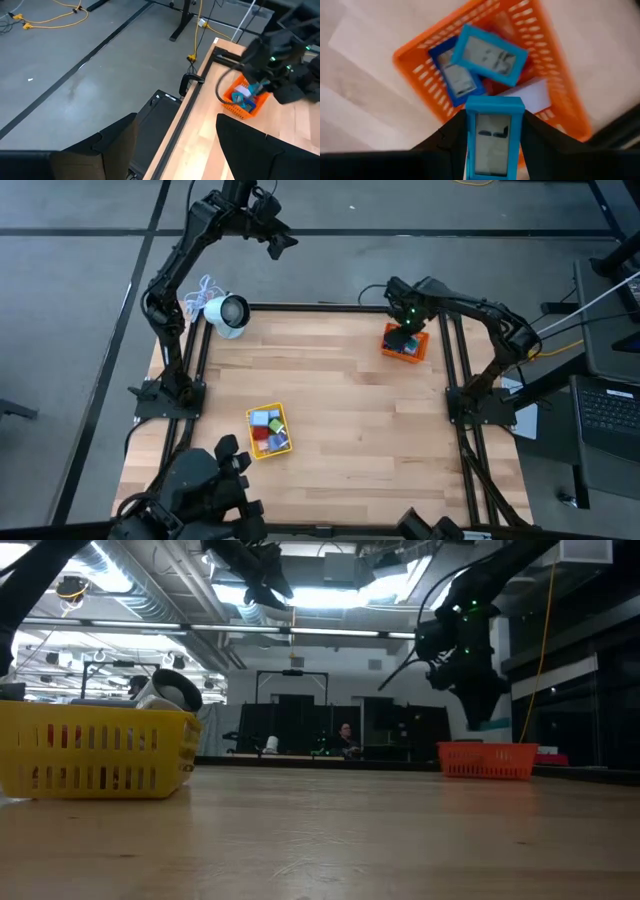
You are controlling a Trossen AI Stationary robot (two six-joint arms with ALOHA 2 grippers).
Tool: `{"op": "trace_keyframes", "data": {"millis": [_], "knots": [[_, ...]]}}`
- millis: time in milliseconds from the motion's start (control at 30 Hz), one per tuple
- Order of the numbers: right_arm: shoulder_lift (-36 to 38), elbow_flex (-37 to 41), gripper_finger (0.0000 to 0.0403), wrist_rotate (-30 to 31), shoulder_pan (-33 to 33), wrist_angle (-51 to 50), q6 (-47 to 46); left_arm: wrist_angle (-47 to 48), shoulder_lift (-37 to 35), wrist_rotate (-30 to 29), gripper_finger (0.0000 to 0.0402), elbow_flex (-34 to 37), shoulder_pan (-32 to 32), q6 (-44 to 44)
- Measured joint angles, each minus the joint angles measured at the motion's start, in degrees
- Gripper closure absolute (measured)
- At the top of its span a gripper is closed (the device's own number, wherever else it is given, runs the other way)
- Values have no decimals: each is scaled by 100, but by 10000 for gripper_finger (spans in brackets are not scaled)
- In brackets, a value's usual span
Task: Pick & Place Office items
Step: Put the light blue digital timer into the orange bin, then return to Home Position
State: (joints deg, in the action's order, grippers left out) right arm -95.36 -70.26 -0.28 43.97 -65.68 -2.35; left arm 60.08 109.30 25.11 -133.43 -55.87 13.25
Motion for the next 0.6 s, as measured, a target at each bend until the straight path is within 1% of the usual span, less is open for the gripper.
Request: {"op": "trace_keyframes", "data": {"millis": [33, 67, 200, 267, 300, 367, 500, 533, 600], "knots": [[42, 59, 254, -15, -15, 20, 0, -27, 0, -4, 137, 1, -13, -42], [74, 86, 238, -18, -30, 18, 2, -76, 0, -6, 137, 0, -26, -82], [285, 90, 140, 325, -58, 188, -19, -413, 0, -29, 137, 2, -32, -335], [406, 90, 111, 280, -24, 305, -71, -531, 0, 2, 137, 0, -32, -404], [450, 90, 105, 219, -3, 337, -116, -548, 0, 6, 137, 0, -29, -429], [521, 90, 106, 210, 34, 366, -153, -550, 0, 6, 137, 0, -27, -432], [623, 82, 130, 621, 60, 360, -324, -717, 0, -1, 137, 1, -12, -549], [665, 26, 136, 658, 60, 331, -383, -861, -8, -1, 137, 1, -12, -799], [810, -172, 146, 630, 51, 352, -532, -1219, -53, -11, 137, 2, -20, -1594]]}}
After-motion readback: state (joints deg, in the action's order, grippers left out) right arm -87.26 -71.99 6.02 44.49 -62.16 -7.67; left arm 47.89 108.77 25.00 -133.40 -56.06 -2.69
